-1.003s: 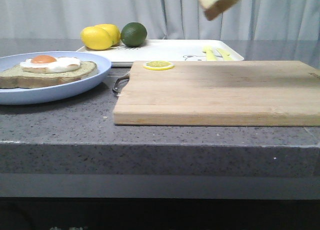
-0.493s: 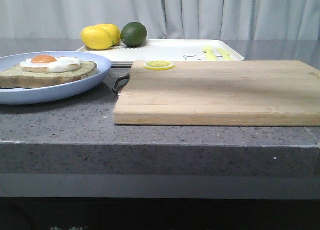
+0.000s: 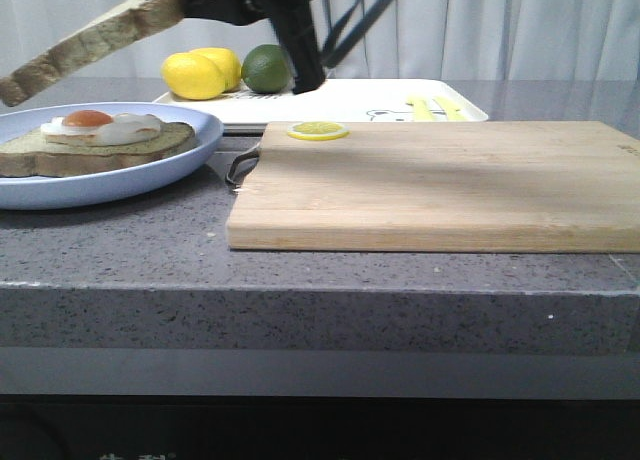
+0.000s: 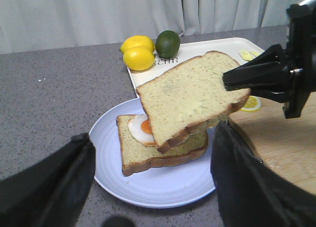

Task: Place bread and move sandwich to tray
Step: 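Carry the bread over the egg toast and lay it on top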

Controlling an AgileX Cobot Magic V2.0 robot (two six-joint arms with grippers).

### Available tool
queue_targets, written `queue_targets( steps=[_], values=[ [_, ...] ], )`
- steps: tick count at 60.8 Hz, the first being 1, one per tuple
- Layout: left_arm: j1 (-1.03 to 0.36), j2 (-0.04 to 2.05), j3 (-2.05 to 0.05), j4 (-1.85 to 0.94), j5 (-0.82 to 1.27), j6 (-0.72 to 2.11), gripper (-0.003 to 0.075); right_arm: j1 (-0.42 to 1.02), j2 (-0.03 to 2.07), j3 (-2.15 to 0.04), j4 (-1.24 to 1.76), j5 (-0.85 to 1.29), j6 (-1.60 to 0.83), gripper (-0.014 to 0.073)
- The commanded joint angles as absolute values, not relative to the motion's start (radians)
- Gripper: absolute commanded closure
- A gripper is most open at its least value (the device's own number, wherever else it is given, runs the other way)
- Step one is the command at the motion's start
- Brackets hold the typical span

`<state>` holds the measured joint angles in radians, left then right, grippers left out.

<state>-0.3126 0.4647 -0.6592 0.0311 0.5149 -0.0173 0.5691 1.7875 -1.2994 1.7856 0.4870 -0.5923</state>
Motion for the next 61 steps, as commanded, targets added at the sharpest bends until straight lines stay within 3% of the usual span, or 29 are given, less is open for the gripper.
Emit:
queue_targets(
  steps=[1,35,61],
  values=[
    [-0.322,0.478,-0.687,0.032,0.435,-0.017,0.0229,0.583,1.778,-1.392,1.929,0.546,-0.582,0.0559],
    [-0.322,0.478,-0.687,0.032,0.435,-0.017,0.0229,0.625,1.897,-1.503,1.92,0.45,-0.527,0.0538],
    [-0.322,0.478,-0.687,0.032,0.435,-0.017,0.0229,0.621,1.897,-1.499,1.807,0.449,-0.527,0.0235]
  ],
)
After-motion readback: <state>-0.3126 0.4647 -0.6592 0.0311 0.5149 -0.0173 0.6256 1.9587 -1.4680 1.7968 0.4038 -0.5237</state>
